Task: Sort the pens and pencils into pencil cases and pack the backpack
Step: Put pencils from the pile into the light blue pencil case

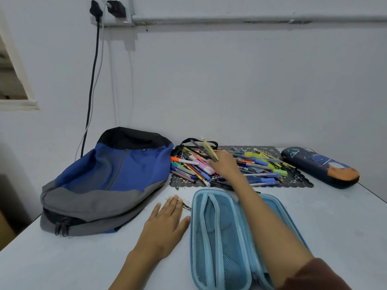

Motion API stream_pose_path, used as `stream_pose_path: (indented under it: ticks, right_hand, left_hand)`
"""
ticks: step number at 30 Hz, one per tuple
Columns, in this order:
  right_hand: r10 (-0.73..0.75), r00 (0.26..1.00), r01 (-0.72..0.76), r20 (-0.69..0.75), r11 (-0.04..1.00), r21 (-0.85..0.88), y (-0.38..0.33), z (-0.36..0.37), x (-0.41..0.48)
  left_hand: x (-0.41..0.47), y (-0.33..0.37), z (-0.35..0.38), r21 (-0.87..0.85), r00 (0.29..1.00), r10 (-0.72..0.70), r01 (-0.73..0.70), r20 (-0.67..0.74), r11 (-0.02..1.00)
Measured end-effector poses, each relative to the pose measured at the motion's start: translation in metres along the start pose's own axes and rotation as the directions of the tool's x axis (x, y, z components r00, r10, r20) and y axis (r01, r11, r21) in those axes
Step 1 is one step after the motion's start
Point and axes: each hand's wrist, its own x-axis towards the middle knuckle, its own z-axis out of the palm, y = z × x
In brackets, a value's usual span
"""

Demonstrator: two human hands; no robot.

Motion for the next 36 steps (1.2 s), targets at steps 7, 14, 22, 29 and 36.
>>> stream_pose_path:
  ticks: [7,14,22,29,36]
  right_hand:
    - [-0.035,0.998,0.045,0.059,0.984,-0.174,-0.022,0.038,-0.006]
    - [-0.070,0.996,0.089,0.061,0.912,-0.400,-0.024,0.043,-0.008]
    - [-0.052,0.973,0.129,0.225,0.930,-0.345,-0.026,0.031,-0.008]
    - [-0.013,0.996,0.040,0.092,0.954,-0.298,-0.014,0.011,0.005]
    - [0.037,0.998,-0.028,0.047,0.981,-0.191,-0.019,0.012,0.012]
  left_hand:
    - [0.000,0.000,0.000,0.003,1.000,0.004,-0.004,0.002,1.000]
    - [0.000,0.000,0.000,0.000,1.000,0.003,-0.003,0.004,1.000]
    - [-0.001,0.000,-0.001,-0.008,1.000,0.005,-0.005,0.005,1.000]
    - [0.000,-0.001,0.002,-0.003,1.000,0.010,-0.010,-0.001,1.000]
    - [0.001,-0.002,0.002,0.001,1.000,0.011,-0.011,-0.004,1.000]
